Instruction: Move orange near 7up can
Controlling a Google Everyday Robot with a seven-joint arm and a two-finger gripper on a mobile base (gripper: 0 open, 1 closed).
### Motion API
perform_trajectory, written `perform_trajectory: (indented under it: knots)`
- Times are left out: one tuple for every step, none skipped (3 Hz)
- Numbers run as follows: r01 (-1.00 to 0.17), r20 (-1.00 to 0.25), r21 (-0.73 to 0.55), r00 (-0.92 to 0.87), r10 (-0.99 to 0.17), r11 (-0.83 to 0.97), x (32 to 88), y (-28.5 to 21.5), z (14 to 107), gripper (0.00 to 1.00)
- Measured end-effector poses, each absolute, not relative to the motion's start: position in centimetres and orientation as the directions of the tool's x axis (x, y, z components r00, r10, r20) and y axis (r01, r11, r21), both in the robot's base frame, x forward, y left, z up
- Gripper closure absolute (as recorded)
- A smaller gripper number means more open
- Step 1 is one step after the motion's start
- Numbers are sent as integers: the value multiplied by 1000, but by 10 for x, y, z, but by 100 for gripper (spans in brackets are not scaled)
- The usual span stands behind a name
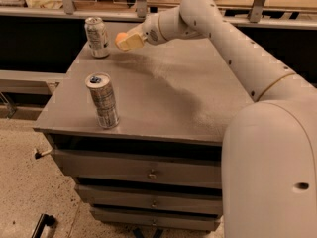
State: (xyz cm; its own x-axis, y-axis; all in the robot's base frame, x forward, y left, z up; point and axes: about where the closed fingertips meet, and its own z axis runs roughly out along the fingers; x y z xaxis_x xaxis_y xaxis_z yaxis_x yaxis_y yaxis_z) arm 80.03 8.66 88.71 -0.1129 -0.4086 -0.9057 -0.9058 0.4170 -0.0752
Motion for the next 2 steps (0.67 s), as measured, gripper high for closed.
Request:
perform_trajectory:
  knots:
    - [-913,-906,-64,-116,-407,403,800,96,880,92]
    - [-922,-900,-64,-112,-422,382,796,103,874,69]
